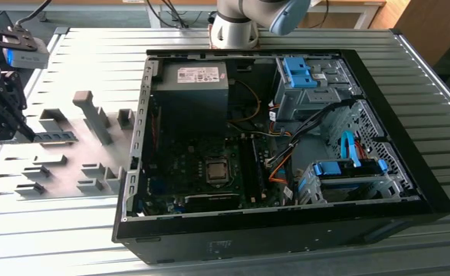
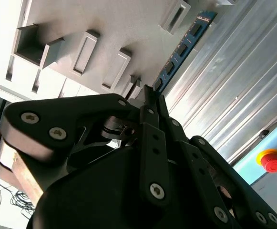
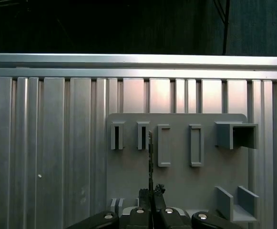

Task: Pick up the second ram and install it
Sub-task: 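Pick up the second ram and move it above second insertion slot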

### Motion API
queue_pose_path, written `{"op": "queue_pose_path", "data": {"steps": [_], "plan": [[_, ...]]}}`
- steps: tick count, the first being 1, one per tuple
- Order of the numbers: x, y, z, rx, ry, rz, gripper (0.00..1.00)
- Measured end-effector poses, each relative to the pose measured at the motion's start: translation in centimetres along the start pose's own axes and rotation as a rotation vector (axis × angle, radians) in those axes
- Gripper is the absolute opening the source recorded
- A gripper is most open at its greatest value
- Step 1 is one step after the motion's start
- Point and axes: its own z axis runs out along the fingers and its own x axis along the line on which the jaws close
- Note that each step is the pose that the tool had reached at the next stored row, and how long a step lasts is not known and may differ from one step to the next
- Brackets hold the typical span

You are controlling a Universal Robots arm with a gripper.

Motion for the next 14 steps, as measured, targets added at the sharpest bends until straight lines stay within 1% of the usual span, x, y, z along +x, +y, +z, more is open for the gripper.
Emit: {"op": "queue_pose_path", "data": {"steps": [14], "plan": [[-0.06, 0.02, -2.10, 0.0000, 0.0000, 0.000, 0.14]]}}
